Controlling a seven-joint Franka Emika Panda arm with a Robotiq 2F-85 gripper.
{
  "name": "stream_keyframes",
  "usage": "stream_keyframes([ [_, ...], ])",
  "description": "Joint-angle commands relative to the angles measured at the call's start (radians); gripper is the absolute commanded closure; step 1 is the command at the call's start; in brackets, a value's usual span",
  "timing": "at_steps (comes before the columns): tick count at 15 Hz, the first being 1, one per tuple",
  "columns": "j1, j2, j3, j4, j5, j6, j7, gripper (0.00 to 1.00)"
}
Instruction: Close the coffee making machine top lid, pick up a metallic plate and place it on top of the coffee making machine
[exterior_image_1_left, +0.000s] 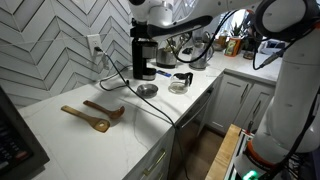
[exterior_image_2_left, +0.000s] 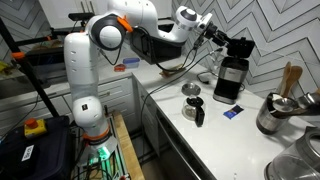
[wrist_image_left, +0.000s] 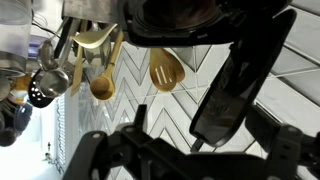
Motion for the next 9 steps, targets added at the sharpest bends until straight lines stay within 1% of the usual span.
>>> stream_keyframes([
  [1,0.018,-0.042,0.01,-0.041,0.056,-0.102,0.004,0.0],
  [6,0.015,-0.067,0.014,-0.072,0.088,-0.152,0.021,0.0],
  [7,0.012,-0.075,0.011,-0.084,0.087,-0.145,0.03,0.0],
  [8,0.007,-0.081,0.005,-0.096,0.063,-0.118,0.04,0.0],
  [9,-0.002,-0.092,0.001,-0.113,0.071,-0.096,0.061,0.0],
])
